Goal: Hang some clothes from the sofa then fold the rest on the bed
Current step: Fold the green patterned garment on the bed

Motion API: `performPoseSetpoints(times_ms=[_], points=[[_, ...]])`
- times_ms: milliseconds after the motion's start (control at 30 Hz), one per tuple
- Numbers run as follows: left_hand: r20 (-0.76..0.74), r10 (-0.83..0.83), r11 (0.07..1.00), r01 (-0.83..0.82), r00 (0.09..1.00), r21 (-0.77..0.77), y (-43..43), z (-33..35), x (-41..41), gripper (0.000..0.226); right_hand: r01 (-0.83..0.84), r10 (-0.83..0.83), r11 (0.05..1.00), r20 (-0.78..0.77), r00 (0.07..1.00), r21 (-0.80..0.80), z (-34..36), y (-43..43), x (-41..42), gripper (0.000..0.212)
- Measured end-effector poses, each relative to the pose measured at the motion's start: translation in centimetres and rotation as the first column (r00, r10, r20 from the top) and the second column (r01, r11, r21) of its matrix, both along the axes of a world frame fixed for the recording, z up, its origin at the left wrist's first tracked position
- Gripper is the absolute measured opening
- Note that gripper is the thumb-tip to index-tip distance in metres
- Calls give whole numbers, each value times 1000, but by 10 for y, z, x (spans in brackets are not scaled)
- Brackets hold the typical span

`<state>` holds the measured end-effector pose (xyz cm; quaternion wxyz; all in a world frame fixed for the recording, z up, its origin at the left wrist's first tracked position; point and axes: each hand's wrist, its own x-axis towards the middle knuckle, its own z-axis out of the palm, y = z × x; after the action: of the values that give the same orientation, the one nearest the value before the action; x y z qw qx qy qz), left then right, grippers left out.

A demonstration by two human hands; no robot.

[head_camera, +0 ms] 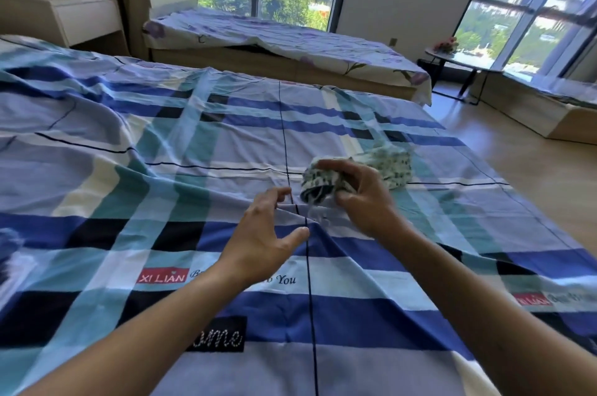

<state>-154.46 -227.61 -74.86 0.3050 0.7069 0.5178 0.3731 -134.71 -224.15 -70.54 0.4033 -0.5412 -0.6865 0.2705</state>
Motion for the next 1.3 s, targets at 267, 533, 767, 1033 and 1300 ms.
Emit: performPoseSetpoints(times_ms=[267, 533, 767, 1033, 1300], points=[[131, -37, 985, 14, 991, 170, -30, 43, -12, 18, -79, 25, 965, 213, 977, 248, 58, -78, -51, 42], [487, -65, 992, 110, 871, -65, -50, 110, -19, 29, -41, -14, 957, 185, 983, 287, 102, -80, -48, 29], [137, -145, 980, 123, 980, 159, -48, 160, -40, 25, -2, -21, 938, 62, 998, 347, 147, -97, -58, 29], [-247, 73, 880, 54, 966, 473, -42, 202, -72, 10, 146, -94, 885, -137, 986, 443, 188, -98, -43, 34], [18, 82, 914, -83, 996, 397, -32, 260, -105, 30, 292, -106, 855, -408, 907, 428, 233, -88, 7, 27]])
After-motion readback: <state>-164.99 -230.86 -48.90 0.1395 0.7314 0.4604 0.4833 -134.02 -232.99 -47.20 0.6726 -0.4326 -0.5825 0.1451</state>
